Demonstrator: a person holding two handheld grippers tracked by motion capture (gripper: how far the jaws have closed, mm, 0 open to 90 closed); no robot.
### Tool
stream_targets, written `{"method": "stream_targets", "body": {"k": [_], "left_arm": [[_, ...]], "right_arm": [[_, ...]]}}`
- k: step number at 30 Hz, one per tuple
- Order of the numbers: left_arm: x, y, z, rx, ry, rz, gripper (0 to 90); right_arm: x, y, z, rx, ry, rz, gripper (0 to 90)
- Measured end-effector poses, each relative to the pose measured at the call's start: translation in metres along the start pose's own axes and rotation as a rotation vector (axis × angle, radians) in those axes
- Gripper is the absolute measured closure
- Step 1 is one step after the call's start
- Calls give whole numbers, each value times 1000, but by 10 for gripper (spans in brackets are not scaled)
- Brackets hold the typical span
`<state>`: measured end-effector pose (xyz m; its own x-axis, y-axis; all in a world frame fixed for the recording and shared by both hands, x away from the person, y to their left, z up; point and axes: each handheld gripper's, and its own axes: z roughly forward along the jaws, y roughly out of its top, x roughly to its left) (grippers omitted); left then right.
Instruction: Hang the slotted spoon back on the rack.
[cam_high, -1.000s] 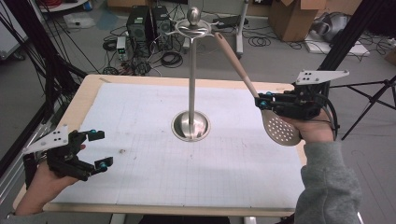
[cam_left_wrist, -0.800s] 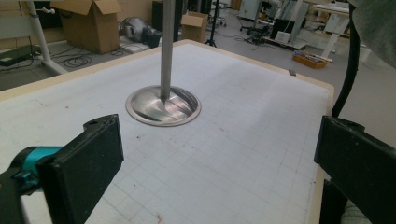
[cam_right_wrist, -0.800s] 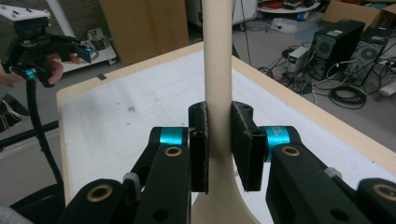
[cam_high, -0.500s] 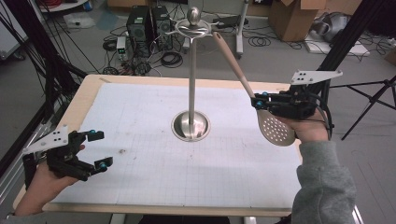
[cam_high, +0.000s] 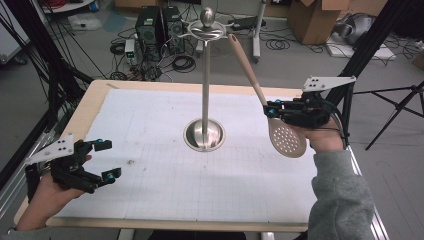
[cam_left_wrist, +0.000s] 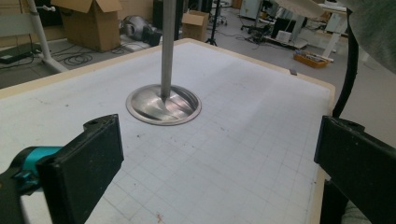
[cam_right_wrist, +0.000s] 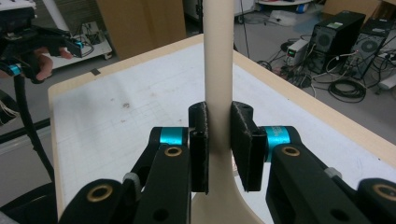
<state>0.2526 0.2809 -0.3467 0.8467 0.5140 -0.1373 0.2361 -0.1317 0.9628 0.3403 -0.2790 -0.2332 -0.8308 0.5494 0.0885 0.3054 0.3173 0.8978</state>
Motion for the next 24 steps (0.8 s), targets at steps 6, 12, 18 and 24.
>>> {"method": "stream_targets", "body": {"k": [6, 12, 18, 24], "left_arm": [[0, 0, -2, -1, 2, 1, 18], [0, 1, -4, -5, 4, 4, 18], [0, 0, -4, -4, 8, 1, 18], [-1, 0, -4, -5, 3, 0, 18]], "right_arm": [[0, 0, 8, 8, -3, 0, 776], [-1, 0, 13, 14, -3, 8, 776], [-2, 0, 20, 27, -2, 9, 777], [0, 1, 28, 43, -4, 18, 777]]}}
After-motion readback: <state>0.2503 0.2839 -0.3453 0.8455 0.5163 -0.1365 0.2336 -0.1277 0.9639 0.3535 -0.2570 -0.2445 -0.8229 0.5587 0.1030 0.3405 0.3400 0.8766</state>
